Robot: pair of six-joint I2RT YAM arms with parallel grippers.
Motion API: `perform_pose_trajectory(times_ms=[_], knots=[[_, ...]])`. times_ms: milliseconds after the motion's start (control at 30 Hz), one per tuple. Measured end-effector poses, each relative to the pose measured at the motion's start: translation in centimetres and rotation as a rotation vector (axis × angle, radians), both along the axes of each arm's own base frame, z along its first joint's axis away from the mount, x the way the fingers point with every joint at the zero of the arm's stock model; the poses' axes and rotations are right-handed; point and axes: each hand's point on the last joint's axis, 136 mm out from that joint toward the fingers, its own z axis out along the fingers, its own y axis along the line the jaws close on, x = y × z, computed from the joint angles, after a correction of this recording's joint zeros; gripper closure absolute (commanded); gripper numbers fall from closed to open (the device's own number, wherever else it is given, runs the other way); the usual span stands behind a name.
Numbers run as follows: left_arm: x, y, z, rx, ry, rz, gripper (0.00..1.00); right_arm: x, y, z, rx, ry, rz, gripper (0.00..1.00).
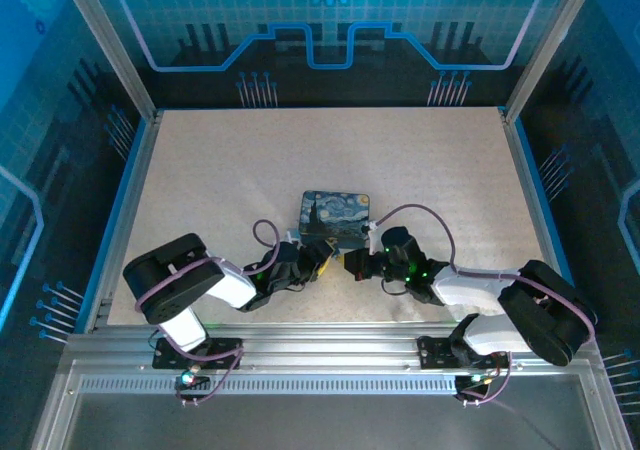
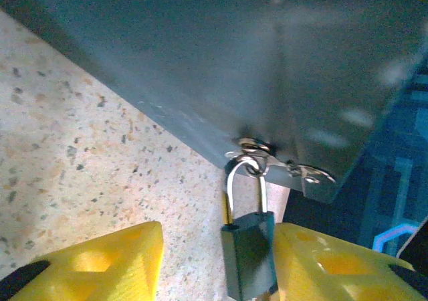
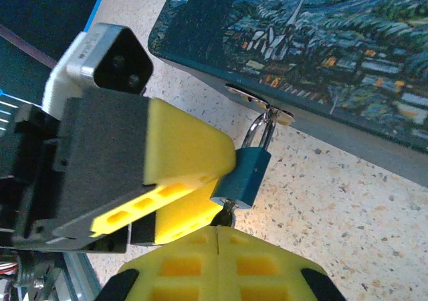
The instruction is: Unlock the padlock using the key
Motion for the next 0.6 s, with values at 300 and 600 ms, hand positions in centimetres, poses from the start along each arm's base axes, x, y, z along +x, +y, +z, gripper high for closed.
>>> perform_pose_trajectory(times_ms=[300,600], knots=[[0.2,-0.2,0.1,-0.024,0.002,0.009,0.59,-0.1,0.5,-0.2,0.015,0.036,-0.001,1.0],[0.3,-0.3,0.4,-0.034,-0.005,0.009,0.59,-0.2,1.2,-0.6,0.023,0.06,0.002,1.0]])
